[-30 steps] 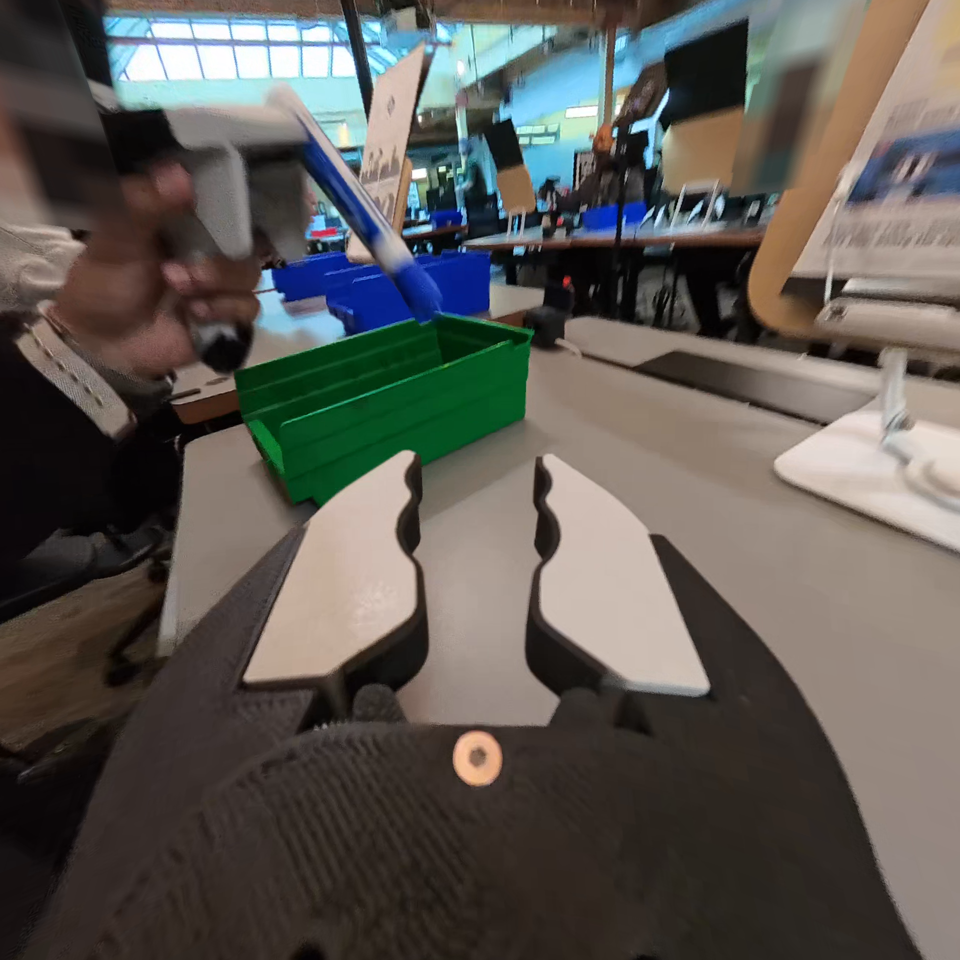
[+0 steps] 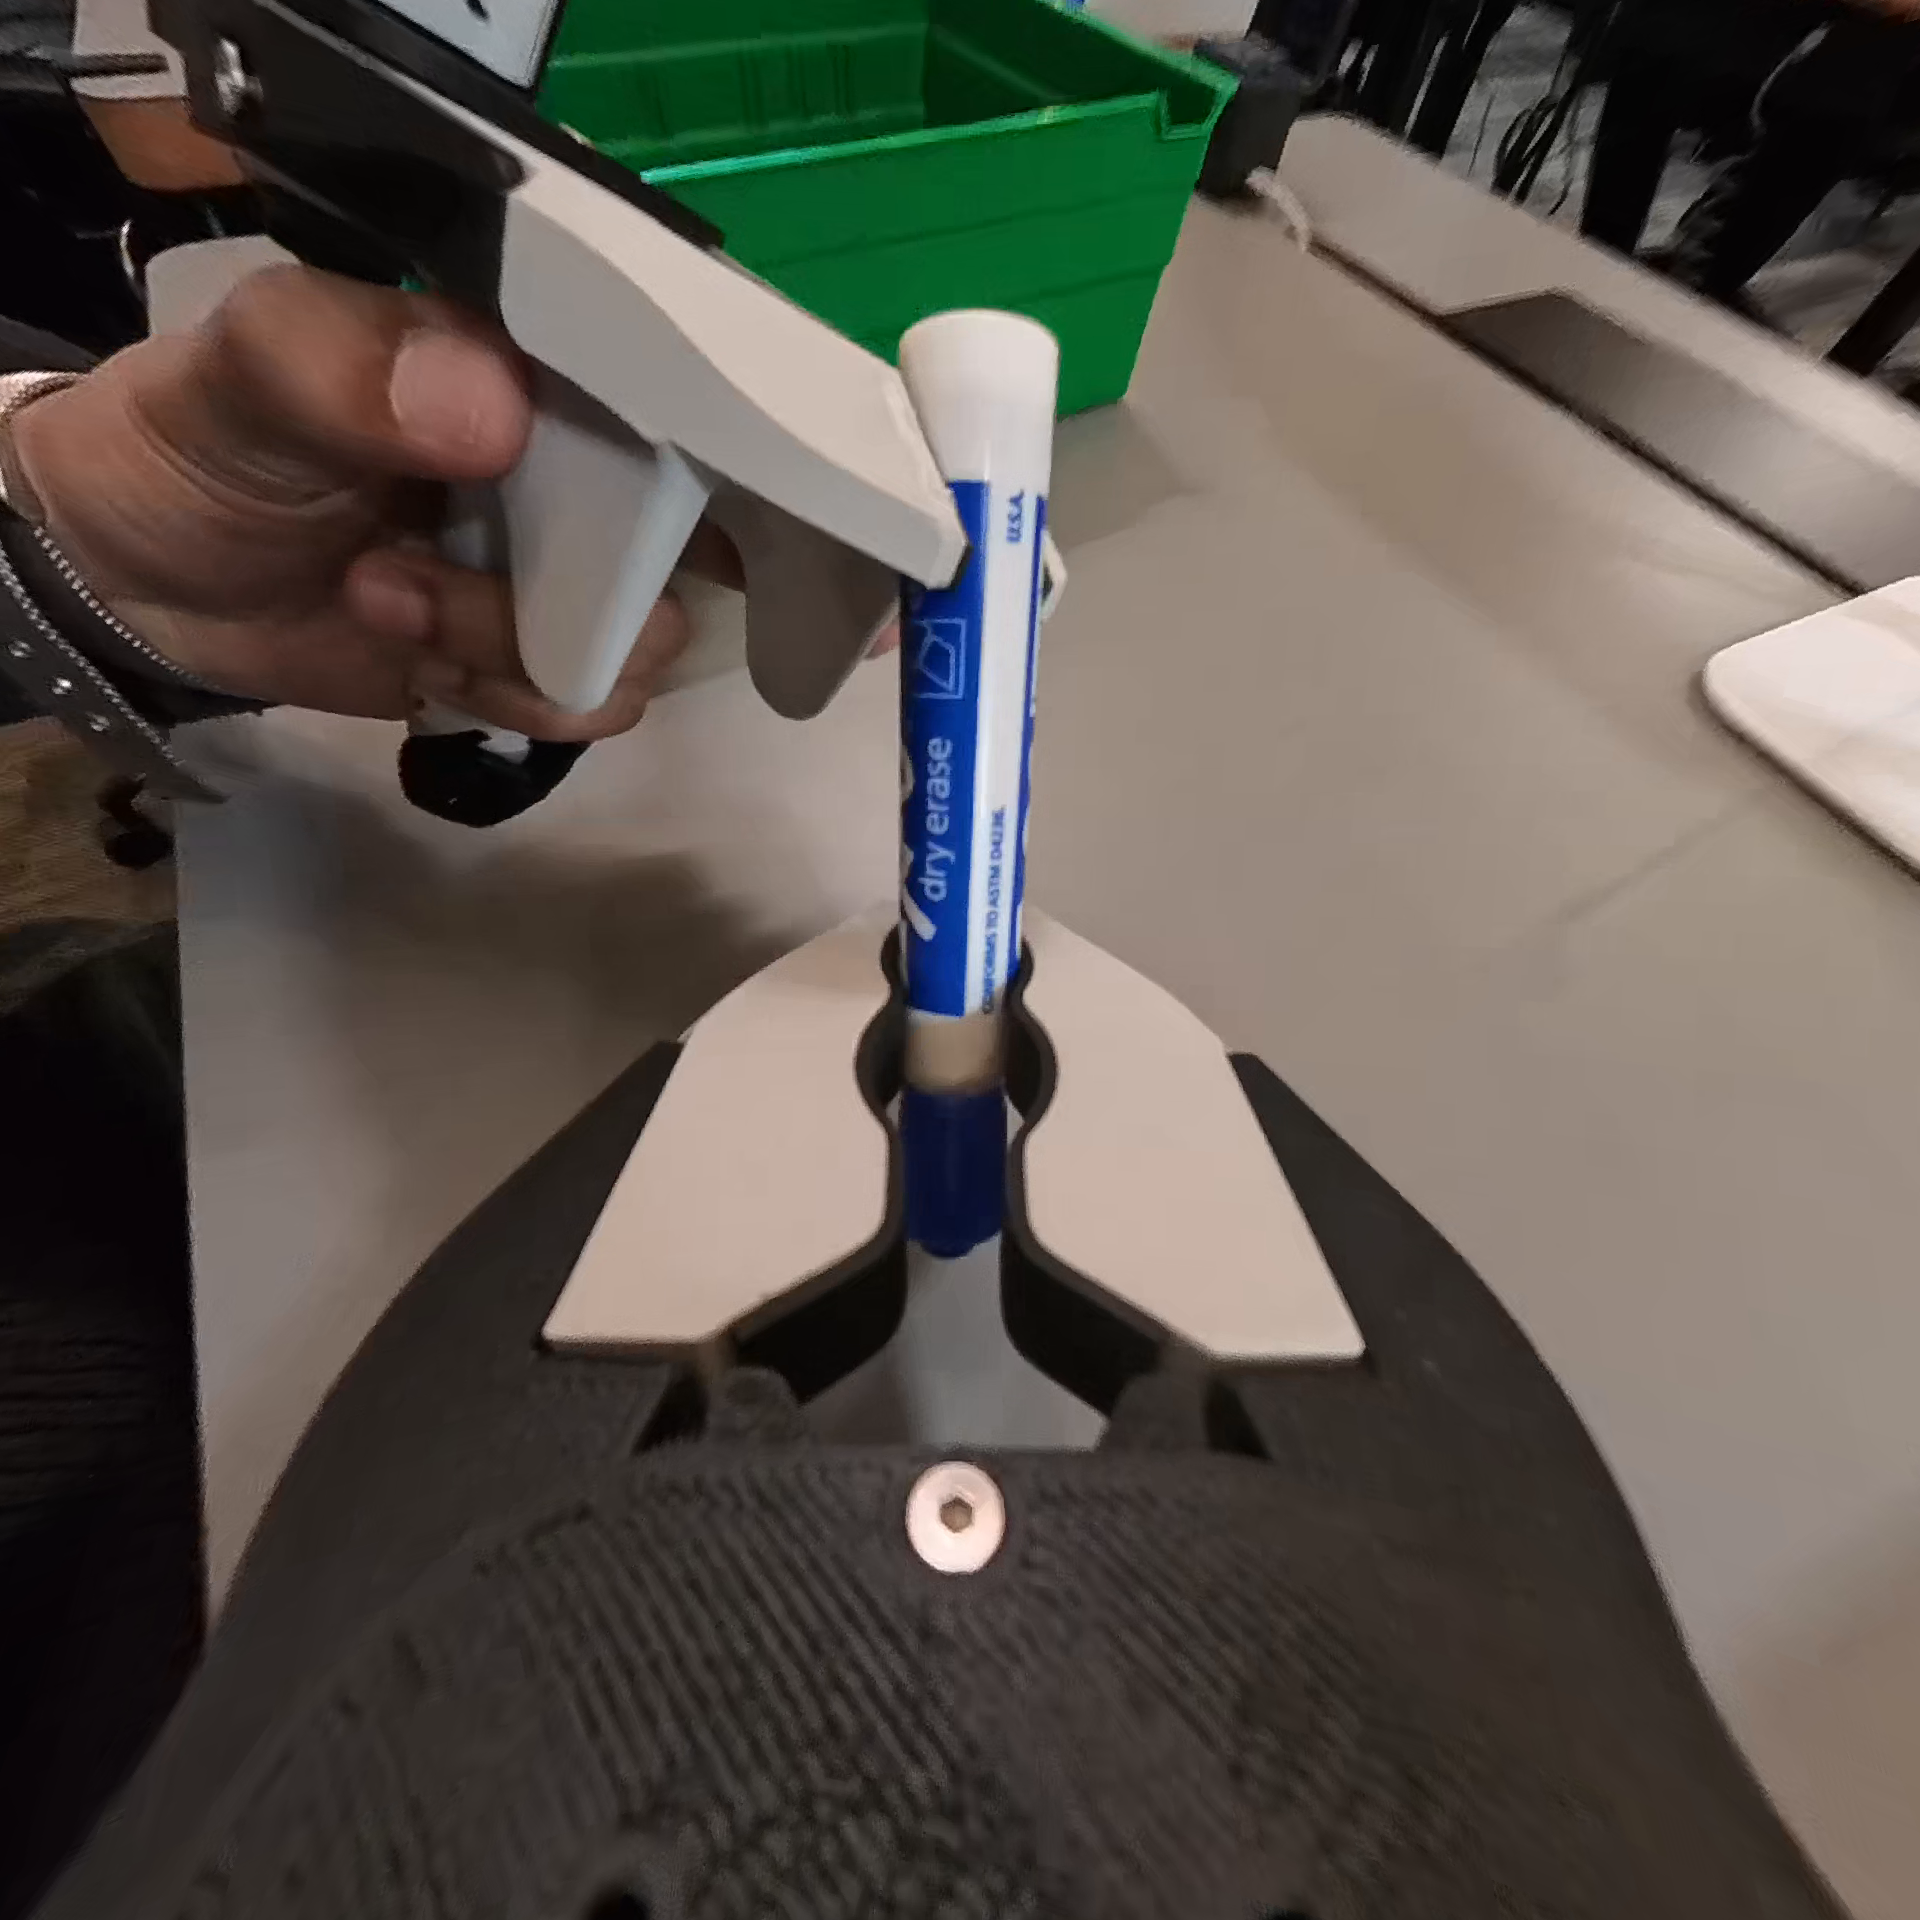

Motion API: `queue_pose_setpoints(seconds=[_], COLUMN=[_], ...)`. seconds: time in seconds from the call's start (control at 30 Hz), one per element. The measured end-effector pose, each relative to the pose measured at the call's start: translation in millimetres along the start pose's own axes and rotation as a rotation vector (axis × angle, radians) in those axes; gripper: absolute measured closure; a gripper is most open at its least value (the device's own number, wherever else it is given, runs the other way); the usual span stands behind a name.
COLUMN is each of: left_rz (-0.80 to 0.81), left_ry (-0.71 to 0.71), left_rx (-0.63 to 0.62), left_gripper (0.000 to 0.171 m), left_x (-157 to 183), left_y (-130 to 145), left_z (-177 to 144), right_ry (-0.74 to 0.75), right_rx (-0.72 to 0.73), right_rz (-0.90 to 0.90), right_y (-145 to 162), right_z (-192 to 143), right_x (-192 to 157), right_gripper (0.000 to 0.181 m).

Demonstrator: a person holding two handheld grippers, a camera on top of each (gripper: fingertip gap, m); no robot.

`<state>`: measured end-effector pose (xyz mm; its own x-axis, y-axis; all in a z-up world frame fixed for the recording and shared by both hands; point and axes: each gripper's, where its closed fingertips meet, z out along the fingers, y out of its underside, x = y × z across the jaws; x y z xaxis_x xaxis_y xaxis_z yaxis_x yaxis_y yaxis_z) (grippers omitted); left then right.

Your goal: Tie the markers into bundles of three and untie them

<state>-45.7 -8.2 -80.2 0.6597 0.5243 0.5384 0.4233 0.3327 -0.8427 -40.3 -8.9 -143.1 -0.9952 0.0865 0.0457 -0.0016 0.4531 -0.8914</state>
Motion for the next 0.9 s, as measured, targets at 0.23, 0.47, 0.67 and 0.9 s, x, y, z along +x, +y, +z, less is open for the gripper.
queue_pose_setpoints(seconds=[0.23,0.47,0.67,0.9], left_rz=[0.158,0.103,0.086,0.112], left_ry=[-0.039,-0.029,-0.085,-0.098], left_rx=[-0.058,-0.038,-0.174,-0.221], left_gripper=[0.152,0.151,0.118,0.116], left_x=[6.7,1.3,-13.4,-15.2], left_y=[8.4,8.4,34.2,42.7], left_z=[5.6,3.8,12.0,14.1], right_ry=[0.003,-0.025,-0.016,-0.059], right_rx=[-0.045,-0.075,-0.149,-0.203], right_rz=[-0.027,0.001,-0.01,-0.001], right_y=[8.4,10.3,22.9,30.9], right_z=[3.8,2.5,2.2,-0.1], right_x=[-2.3,-2.0,4.2,1.9], right_gripper=[0.167,0.167,0.167,0.167])
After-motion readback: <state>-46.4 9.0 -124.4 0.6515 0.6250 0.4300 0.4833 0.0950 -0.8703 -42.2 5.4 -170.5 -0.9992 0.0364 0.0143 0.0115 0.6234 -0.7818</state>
